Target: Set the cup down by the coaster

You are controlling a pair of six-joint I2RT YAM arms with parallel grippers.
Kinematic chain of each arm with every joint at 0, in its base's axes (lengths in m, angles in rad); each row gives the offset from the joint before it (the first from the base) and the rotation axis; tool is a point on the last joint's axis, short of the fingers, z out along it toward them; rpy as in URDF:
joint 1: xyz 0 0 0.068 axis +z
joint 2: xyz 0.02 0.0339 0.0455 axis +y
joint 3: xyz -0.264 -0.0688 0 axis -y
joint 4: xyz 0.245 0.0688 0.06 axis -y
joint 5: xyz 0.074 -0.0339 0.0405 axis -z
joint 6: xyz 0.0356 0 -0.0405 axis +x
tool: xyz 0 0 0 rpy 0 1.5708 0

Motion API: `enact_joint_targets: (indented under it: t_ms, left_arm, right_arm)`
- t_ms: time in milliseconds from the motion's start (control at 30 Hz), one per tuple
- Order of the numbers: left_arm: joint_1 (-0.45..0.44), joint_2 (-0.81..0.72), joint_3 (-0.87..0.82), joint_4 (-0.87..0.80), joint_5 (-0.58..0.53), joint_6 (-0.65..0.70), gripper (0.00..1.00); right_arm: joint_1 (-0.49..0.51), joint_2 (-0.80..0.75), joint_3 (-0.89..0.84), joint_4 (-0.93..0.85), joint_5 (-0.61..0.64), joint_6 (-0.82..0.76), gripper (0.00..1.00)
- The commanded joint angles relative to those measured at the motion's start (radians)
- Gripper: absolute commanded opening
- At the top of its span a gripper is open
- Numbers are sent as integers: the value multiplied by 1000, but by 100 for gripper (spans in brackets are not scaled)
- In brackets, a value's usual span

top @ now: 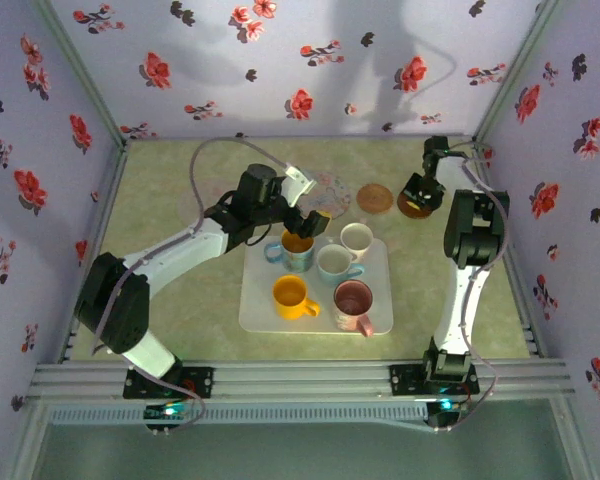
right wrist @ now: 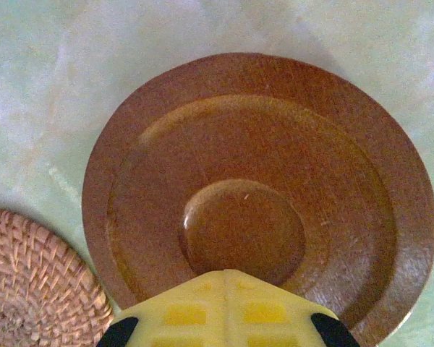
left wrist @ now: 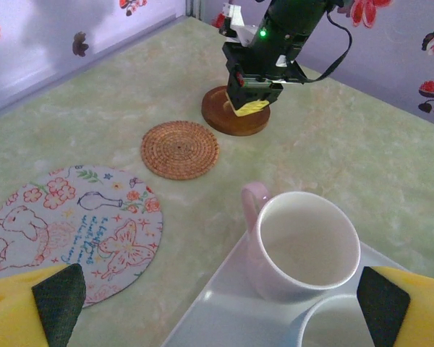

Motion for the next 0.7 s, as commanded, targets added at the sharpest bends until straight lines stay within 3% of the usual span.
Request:
enact_joint_targets:
  t_ms: [0, 433, 667]
  left_arm:
    - [-7, 7, 51, 31, 1, 6, 99]
    - [-7, -44, 114, -49, -6, 65, 99]
    - [-6, -99, 128, -144, -33, 112, 99]
  right_arm:
    - [7, -111, -16, -20, 28, -26, 4]
    - [37, -391, -205, 60, 17, -85, 18]
    - [76, -552, -331, 129, -26, -91, 43]
